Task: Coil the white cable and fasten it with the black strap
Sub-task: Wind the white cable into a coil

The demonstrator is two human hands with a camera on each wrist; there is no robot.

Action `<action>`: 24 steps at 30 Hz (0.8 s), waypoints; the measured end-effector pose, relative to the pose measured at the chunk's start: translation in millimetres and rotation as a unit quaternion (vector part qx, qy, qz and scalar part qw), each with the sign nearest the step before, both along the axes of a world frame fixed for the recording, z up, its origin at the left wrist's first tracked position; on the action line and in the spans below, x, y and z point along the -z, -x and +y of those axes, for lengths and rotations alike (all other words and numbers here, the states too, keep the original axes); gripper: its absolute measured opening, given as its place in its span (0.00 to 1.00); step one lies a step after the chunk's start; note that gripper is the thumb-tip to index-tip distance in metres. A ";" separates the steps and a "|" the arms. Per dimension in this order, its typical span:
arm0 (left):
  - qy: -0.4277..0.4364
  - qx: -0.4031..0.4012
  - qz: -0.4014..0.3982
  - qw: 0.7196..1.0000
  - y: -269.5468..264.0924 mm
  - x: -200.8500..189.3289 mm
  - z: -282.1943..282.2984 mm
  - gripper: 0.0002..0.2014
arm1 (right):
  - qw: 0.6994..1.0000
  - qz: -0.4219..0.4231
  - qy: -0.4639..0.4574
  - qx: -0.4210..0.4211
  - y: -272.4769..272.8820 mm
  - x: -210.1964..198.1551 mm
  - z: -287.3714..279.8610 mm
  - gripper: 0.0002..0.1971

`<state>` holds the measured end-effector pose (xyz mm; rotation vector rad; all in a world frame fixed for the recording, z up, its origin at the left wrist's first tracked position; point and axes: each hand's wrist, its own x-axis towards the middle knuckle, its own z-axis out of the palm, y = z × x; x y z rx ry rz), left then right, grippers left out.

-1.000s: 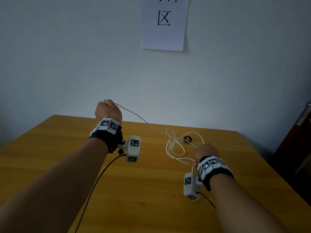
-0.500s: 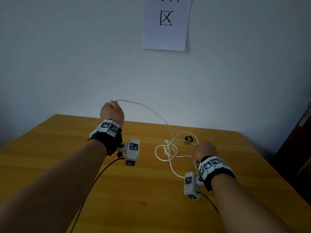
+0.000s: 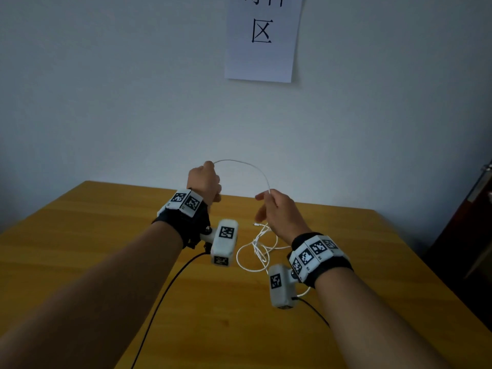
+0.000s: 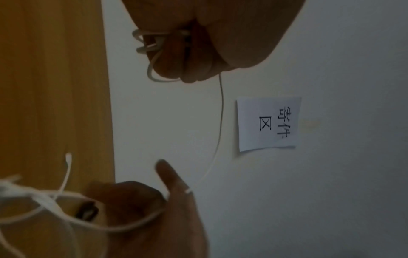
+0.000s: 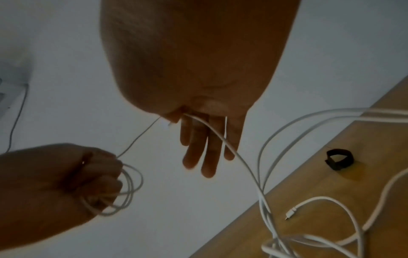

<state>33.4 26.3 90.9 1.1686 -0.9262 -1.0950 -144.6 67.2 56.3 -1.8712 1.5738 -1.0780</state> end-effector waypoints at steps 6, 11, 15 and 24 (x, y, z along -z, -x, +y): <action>0.006 0.180 0.258 0.949 4.5 -7.8 9.1 0.20 | 0.995 0.095 -0.021 -0.015 -1.7 16.9 -6.9 0.17; 0.040 0.223 0.322 0.919 17.0 -17.4 16.7 0.22 | 0.970 0.217 -0.085 -0.072 -14.6 12.4 -2.8 0.15; 0.069 0.290 0.276 0.914 27.8 -20.3 23.9 0.17 | 0.951 0.271 -0.069 -0.128 -20.7 5.6 2.1 0.12; 0.131 0.175 -0.402 0.889 28.6 8.6 12.8 0.13 | 0.973 0.197 -0.013 -0.119 -9.6 -2.2 8.1 0.12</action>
